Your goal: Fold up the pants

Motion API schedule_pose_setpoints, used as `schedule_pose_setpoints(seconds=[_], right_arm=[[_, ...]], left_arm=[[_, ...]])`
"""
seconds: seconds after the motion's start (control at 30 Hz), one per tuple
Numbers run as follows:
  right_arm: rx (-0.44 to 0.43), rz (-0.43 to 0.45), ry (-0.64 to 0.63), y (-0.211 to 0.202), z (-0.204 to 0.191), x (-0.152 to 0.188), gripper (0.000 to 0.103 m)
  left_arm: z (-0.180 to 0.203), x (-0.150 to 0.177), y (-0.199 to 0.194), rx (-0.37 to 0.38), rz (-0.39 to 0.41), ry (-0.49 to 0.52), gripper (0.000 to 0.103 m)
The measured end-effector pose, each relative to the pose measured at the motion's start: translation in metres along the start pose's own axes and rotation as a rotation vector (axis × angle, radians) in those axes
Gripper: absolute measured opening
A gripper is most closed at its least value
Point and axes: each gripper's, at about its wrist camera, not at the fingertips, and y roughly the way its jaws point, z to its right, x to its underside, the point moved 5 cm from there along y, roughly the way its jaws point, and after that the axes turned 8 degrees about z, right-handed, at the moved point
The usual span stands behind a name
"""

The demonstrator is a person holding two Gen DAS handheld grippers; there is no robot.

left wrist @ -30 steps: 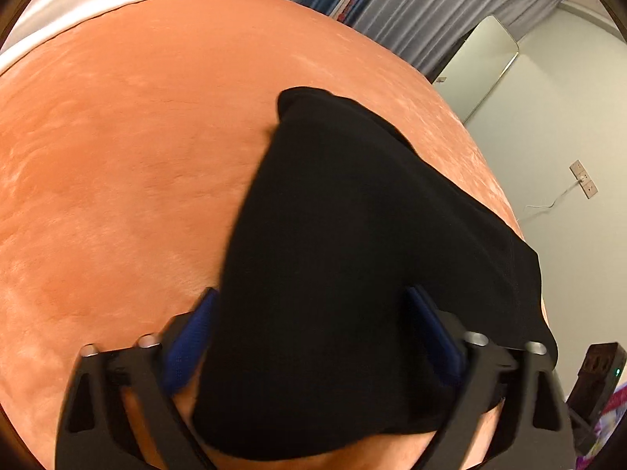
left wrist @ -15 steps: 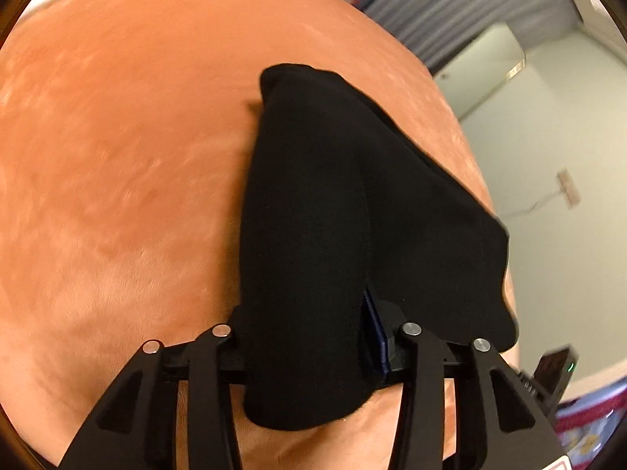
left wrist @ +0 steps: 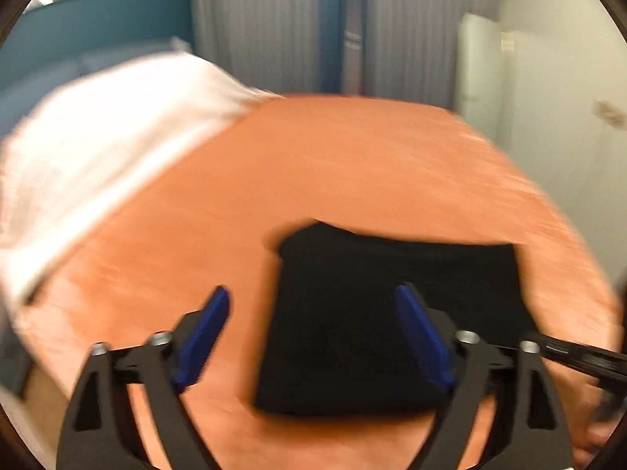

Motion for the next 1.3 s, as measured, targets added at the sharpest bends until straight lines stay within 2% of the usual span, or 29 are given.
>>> schedule_pose_setpoints(seconds=[0.03, 0.1, 0.17, 0.2, 0.27, 0.33, 0.4, 0.43, 0.47, 0.53, 0.57, 0.63, 0.7, 0.8, 0.83, 0.87, 0.9, 0.97, 1.03, 1.13, 1.23, 1.3], right_arm=[[-0.011, 0.008, 0.01, -0.004, -0.001, -0.003, 0.02], [-0.049, 0.006, 0.013, -0.013, -0.003, -0.009, 0.02], [-0.103, -0.012, 0.03, -0.016, -0.007, -0.014, 0.019], [-0.13, -0.02, 0.036, -0.015, -0.011, -0.018, 0.01], [-0.174, -0.051, 0.047, -0.01, -0.017, -0.028, 0.007], [-0.14, -0.063, 0.027, -0.005, -0.019, -0.034, 0.007], [-0.086, -0.075, -0.005, -0.01, -0.016, -0.033, 0.014], [-0.087, -0.085, 0.001, -0.012, -0.014, -0.031, 0.016], [-0.08, -0.107, 0.013, -0.012, -0.008, -0.026, 0.023], [-0.052, -0.151, 0.009, -0.007, 0.0, -0.015, 0.024], [-0.065, -0.173, 0.009, -0.002, 0.0, -0.009, 0.024], [-0.091, -0.19, -0.013, 0.004, -0.008, -0.005, 0.021], [-0.123, -0.195, -0.037, 0.005, -0.019, -0.009, 0.009], [-0.239, -0.197, -0.033, 0.007, -0.045, -0.029, 0.005], [-0.259, -0.199, -0.037, 0.009, -0.052, -0.033, 0.005], [-0.275, -0.208, -0.059, 0.012, -0.061, -0.038, 0.005], [-0.269, -0.219, -0.084, 0.014, -0.065, -0.041, 0.006], [-0.244, -0.222, -0.062, 0.017, -0.057, -0.048, 0.009], [-0.249, -0.196, -0.018, 0.009, -0.043, -0.051, 0.011], [-0.178, -0.167, -0.025, -0.004, -0.019, -0.048, 0.011], [-0.154, -0.218, -0.08, 0.005, -0.021, -0.037, 0.011], [-0.131, -0.252, -0.119, 0.018, -0.026, -0.032, 0.011]], left_arm=[[-0.011, -0.002, 0.004, -0.047, -0.007, -0.006, 0.087], [-0.022, -0.008, 0.0, 0.002, -0.01, -0.051, 0.086], [-0.011, -0.014, -0.012, 0.139, -0.006, -0.081, 0.087], [0.0, -0.014, -0.017, 0.206, -0.018, -0.084, 0.087], [0.042, -0.002, -0.027, 0.412, -0.082, -0.07, 0.09], [0.084, 0.017, -0.034, 0.556, -0.139, -0.019, 0.09], [0.12, 0.035, -0.04, 0.602, -0.161, 0.084, 0.09], [0.132, 0.043, -0.042, 0.595, -0.149, 0.137, 0.09], [0.141, 0.048, -0.042, 0.57, -0.131, 0.185, 0.09], [0.158, 0.061, -0.037, 0.526, -0.106, 0.271, 0.09], [0.161, 0.065, -0.031, 0.512, -0.112, 0.298, 0.09], [0.167, 0.072, -0.027, 0.497, -0.127, 0.344, 0.09], [0.167, 0.076, -0.028, 0.496, -0.117, 0.379, 0.09], [0.171, 0.074, -0.031, 0.54, -0.089, 0.418, 0.09], [0.174, 0.073, -0.029, 0.566, -0.084, 0.419, 0.084], [0.174, 0.067, -0.025, 0.579, -0.079, 0.4, 0.066], [0.171, 0.062, -0.018, 0.578, -0.085, 0.38, 0.057], [0.166, 0.051, 0.005, 0.578, -0.128, 0.305, 0.02], [0.151, 0.042, 0.026, 0.595, -0.182, 0.202, 0.008], [0.135, 0.03, 0.031, 0.596, -0.168, 0.151, 0.008], [0.128, 0.022, 0.023, 0.585, -0.132, 0.145, 0.008], [0.127, 0.021, 0.02, 0.584, -0.135, 0.136, 0.008]])
